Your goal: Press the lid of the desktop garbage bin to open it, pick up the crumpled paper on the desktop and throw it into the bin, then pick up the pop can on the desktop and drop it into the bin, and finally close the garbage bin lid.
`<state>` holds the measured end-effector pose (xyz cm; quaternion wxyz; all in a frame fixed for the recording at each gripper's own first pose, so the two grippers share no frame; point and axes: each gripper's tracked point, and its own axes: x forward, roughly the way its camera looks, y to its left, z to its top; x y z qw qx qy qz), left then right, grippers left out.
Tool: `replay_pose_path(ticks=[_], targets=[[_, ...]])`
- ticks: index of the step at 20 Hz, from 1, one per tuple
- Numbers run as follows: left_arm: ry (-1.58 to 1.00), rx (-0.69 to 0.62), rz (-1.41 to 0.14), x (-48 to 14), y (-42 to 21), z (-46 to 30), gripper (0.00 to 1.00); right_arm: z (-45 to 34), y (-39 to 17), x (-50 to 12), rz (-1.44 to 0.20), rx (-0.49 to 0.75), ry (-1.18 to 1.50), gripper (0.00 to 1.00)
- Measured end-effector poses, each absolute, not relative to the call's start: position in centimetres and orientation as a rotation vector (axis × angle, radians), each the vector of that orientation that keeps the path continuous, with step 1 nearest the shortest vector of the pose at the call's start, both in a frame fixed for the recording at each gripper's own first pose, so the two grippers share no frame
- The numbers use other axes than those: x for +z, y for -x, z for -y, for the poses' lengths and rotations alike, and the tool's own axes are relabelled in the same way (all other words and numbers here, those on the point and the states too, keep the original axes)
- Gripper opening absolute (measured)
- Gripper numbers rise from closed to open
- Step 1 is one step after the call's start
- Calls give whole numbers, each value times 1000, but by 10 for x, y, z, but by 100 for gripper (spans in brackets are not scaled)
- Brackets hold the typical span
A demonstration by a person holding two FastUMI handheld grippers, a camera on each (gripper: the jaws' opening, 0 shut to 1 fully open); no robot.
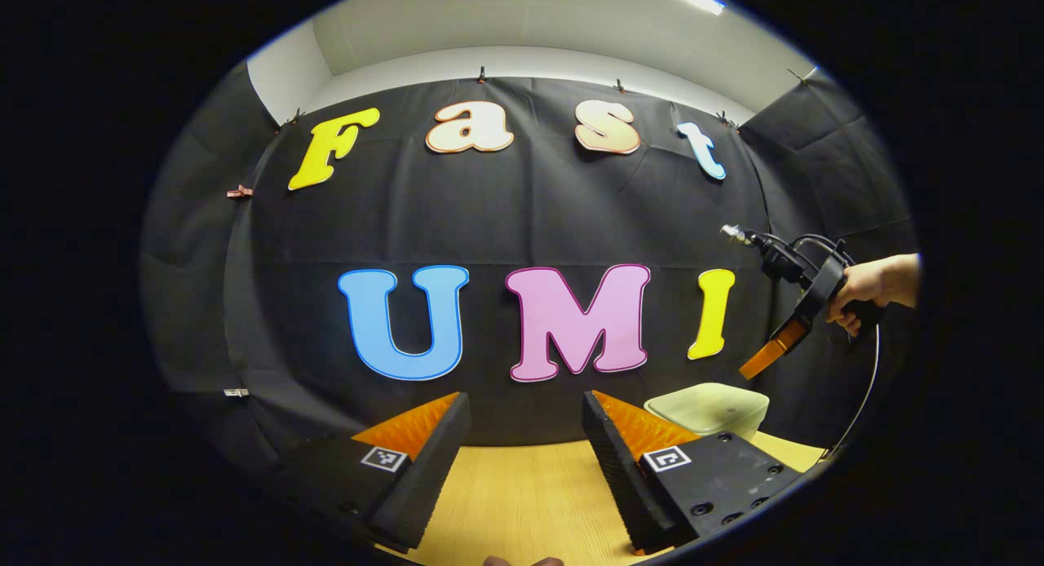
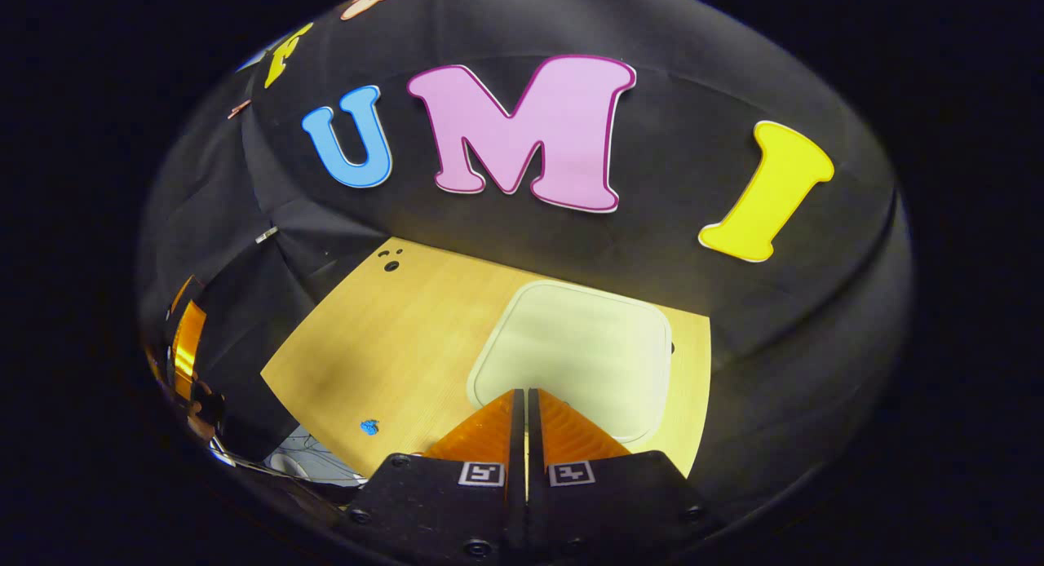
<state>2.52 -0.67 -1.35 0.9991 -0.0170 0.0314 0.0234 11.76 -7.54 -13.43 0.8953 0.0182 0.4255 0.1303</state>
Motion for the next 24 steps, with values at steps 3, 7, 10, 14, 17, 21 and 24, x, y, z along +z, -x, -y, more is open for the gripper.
replay_pose_path(ticks=[3, 7, 10, 14, 17, 21, 24], targets=[[31, 48, -61, -12, -26, 7, 90, 81, -126, -153, -937, 272, -43, 5], [36, 49, -59, -13, -27, 7, 90, 89, -125, -182, -1048, 295, -7, 5], [41, 54, -63, -17, -28, 6, 90, 95, -125, -200, -1112, 305, 20, 5], [46, 59, -70, -20, -30, 4, 90, 92, -124, -215, -1182, 332, 39, 5], [49, 63, -79, -23, -33, 2, 90, 93, -125, -217, -1214, 349, 72, 10], [52, 67, -84, -26, -35, 2, 90, 91, -122, -226, -1266, 372, 111, 5], [55, 73, -82, -28, -35, 4, 90, 91, -123, -225, -1290, 373, 95, 5]])
